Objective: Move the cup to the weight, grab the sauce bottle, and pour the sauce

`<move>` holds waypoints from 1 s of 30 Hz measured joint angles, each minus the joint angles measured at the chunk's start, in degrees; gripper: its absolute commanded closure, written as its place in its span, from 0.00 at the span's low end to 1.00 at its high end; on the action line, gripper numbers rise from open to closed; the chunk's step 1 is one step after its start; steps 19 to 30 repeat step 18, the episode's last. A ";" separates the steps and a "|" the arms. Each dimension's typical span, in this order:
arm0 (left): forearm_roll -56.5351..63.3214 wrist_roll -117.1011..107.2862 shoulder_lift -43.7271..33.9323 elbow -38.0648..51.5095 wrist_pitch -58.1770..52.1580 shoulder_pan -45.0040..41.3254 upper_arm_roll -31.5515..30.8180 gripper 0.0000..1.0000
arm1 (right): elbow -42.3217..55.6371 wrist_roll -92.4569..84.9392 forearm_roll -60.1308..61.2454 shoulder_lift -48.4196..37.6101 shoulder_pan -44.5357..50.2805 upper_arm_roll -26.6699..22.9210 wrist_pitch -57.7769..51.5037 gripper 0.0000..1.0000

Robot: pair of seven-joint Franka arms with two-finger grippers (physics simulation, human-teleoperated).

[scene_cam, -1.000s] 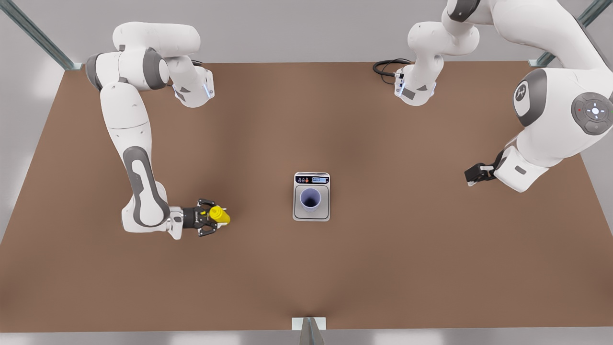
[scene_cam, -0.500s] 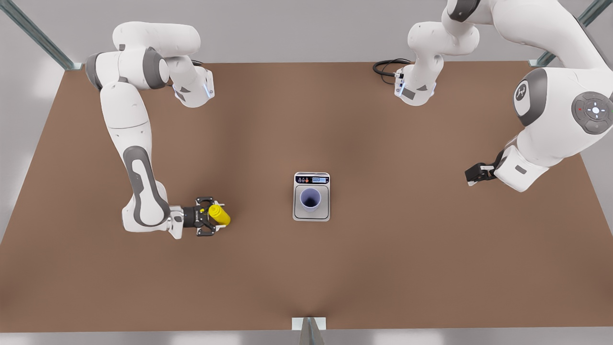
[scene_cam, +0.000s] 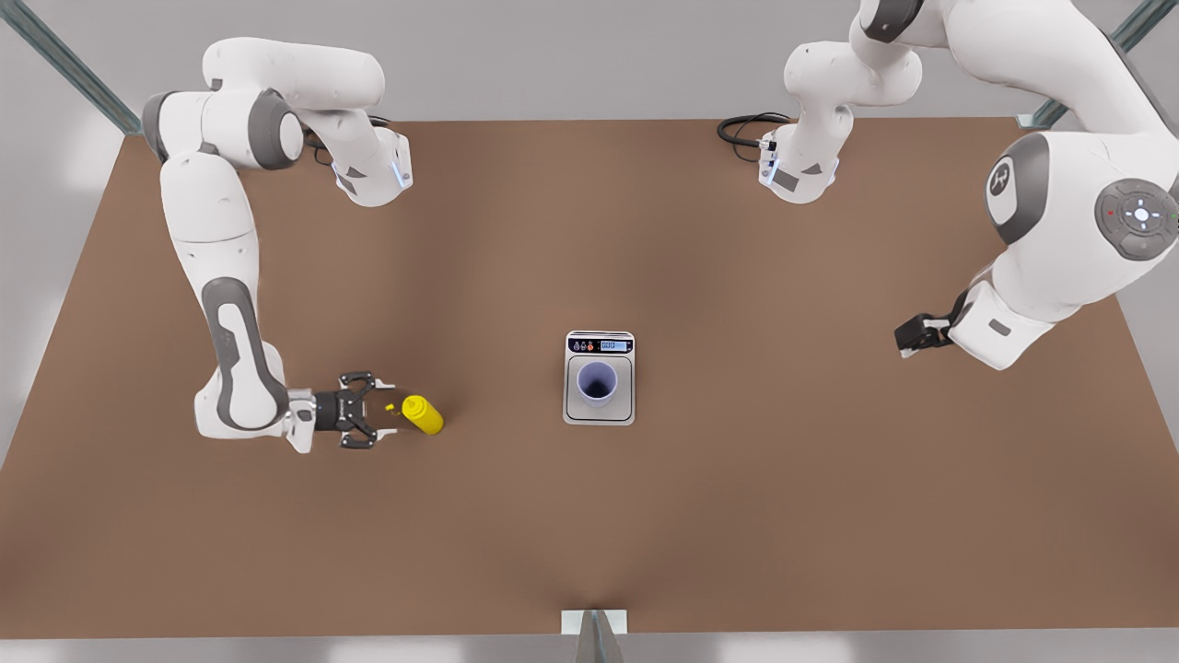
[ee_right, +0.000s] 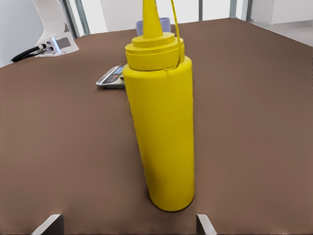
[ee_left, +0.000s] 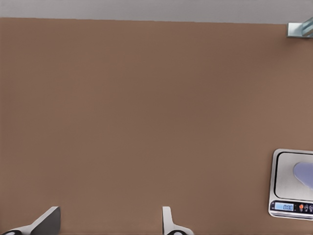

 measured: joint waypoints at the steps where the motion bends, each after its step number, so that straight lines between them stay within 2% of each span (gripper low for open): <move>1: 0.03 0.00 -0.08 0.00 0.00 0.02 0.00 0.00 | 0.52 0.38 -3.68 -0.40 -2.18 -0.04 -0.75 0.00; 3: 0.05 0.00 -0.08 0.00 0.00 0.02 -0.08 0.00 | 5.43 6.11 -11.52 -1.48 -3.27 -3.32 -1.72 0.00; 4: 0.07 -0.12 -0.08 0.08 0.00 -0.08 -0.18 0.00 | 9.62 15.26 -17.10 -2.46 -2.63 -5.09 -3.53 0.00; 8: 0.32 -0.26 -0.22 -1.24 -0.59 -0.09 0.00 0.00 | 25.02 66.90 -31.51 -8.40 1.17 -5.14 -6.31 0.00; 10: 0.36 0.05 -1.42 -3.30 -0.89 -0.19 0.15 0.00 | 23.84 86.87 -39.80 -16.50 2.87 -4.98 -6.34 0.00; 11: 0.37 0.09 -5.46 -10.13 1.63 -0.12 0.26 0.00 | 20.16 98.83 -45.70 -22.72 5.05 -4.98 -6.18 0.00; 13: 0.38 0.75 -6.18 -10.91 1.17 0.11 0.22 0.00 | 15.85 119.21 -54.08 -31.70 6.79 -4.99 -6.42 0.00; 16: 0.06 2.60 -6.52 -9.51 -0.50 -0.04 -0.17 0.00 | 12.21 124.70 -56.45 -37.74 6.85 -4.81 -7.47 0.00; 30: -0.08 3.91 -6.42 -9.33 0.13 0.13 0.19 0.00 | 11.91 124.61 -56.45 -37.79 7.06 -4.79 -7.40 0.00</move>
